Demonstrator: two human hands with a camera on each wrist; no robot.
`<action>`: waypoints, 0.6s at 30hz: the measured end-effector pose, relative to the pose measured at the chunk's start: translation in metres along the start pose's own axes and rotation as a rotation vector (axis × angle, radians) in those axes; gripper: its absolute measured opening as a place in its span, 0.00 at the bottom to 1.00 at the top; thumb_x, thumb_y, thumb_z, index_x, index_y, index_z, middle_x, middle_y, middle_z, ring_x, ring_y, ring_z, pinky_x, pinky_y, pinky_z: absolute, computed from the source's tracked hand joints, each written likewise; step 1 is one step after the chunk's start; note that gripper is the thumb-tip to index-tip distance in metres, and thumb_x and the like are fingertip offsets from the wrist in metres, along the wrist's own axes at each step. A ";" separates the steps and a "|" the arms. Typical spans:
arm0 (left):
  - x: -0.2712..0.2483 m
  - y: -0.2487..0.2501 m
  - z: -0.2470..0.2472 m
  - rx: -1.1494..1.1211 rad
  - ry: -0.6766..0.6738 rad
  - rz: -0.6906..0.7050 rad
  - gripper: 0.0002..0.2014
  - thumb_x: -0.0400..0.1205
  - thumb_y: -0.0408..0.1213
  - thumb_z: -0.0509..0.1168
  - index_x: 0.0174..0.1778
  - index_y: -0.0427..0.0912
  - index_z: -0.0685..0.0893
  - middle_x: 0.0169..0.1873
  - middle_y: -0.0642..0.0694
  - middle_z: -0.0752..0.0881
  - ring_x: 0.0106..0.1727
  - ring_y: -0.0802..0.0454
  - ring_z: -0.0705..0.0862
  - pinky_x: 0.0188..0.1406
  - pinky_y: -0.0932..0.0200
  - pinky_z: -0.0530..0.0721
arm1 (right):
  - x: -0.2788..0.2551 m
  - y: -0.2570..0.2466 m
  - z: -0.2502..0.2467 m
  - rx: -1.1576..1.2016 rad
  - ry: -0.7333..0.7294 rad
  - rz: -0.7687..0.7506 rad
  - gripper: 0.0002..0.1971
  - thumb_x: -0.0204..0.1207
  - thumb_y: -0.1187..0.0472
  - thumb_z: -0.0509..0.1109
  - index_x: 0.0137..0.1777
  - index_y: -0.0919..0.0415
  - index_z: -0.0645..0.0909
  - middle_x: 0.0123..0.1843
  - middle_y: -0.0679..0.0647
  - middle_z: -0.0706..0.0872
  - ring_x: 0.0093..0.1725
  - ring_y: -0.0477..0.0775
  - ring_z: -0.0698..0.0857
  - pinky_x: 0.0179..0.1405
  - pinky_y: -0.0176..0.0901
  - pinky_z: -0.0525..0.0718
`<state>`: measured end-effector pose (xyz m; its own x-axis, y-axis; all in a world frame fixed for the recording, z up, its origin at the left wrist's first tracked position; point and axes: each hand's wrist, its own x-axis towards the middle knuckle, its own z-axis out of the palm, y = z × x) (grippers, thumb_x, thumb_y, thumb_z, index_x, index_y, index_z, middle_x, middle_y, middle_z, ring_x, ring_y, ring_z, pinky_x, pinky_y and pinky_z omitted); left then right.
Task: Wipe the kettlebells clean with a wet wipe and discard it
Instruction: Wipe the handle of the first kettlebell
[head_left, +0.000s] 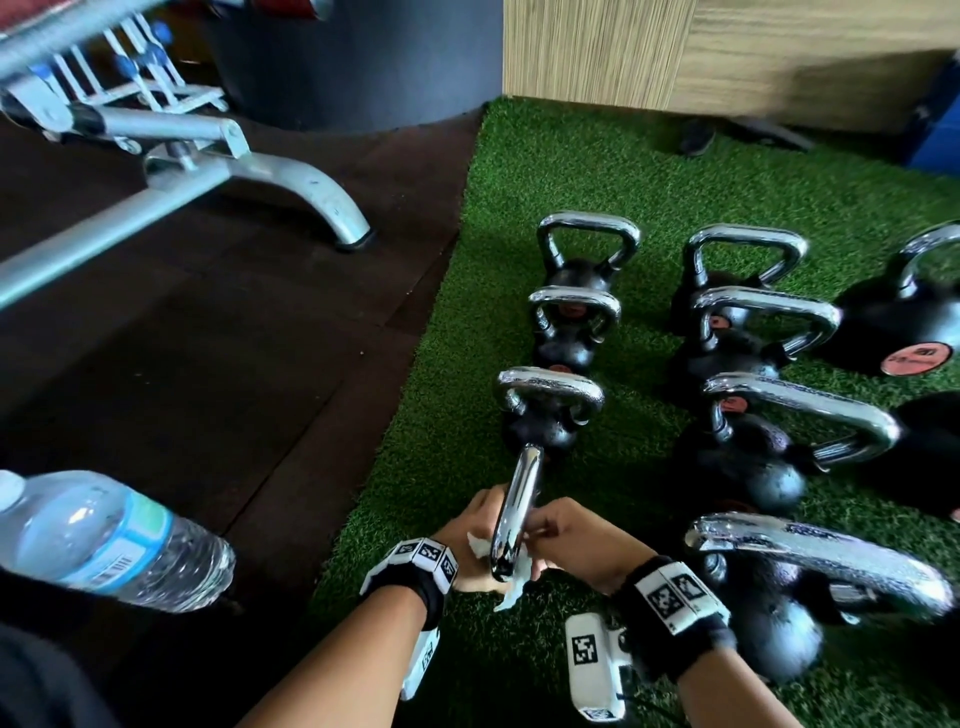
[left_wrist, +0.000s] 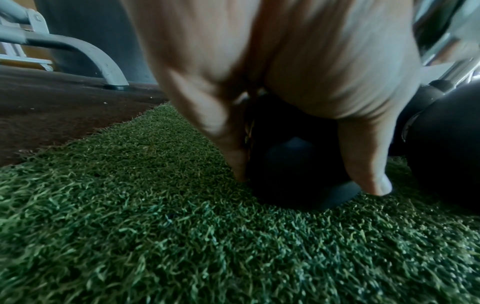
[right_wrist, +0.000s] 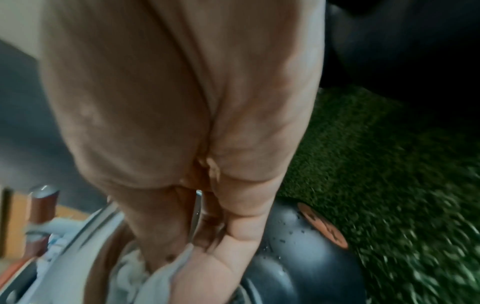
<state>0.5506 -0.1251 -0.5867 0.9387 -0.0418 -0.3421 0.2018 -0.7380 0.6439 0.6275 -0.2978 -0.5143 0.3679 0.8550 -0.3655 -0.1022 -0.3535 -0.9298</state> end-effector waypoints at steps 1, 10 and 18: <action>0.001 -0.003 0.001 -0.035 0.000 -0.018 0.46 0.67 0.50 0.77 0.81 0.47 0.66 0.79 0.46 0.65 0.78 0.50 0.69 0.81 0.52 0.71 | -0.002 0.002 0.001 0.098 -0.029 -0.009 0.08 0.77 0.77 0.68 0.53 0.75 0.87 0.45 0.68 0.88 0.38 0.53 0.85 0.42 0.42 0.84; 0.003 -0.001 0.004 0.047 -0.007 -0.030 0.57 0.55 0.63 0.69 0.82 0.51 0.58 0.78 0.46 0.60 0.76 0.49 0.70 0.79 0.51 0.74 | -0.003 0.020 0.008 0.500 -0.024 -0.108 0.11 0.76 0.67 0.74 0.56 0.73 0.87 0.46 0.63 0.89 0.41 0.53 0.87 0.43 0.41 0.85; -0.006 0.015 -0.001 0.162 0.025 0.100 0.27 0.73 0.51 0.78 0.65 0.50 0.77 0.70 0.37 0.76 0.72 0.38 0.72 0.76 0.39 0.74 | 0.005 0.027 0.013 0.473 0.130 -0.176 0.16 0.71 0.63 0.81 0.56 0.71 0.87 0.50 0.68 0.90 0.45 0.61 0.90 0.43 0.49 0.89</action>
<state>0.5481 -0.1352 -0.5744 0.9590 -0.1051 -0.2631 0.0613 -0.8297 0.5549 0.6145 -0.2979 -0.5424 0.5255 0.8214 -0.2218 -0.4238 0.0266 -0.9054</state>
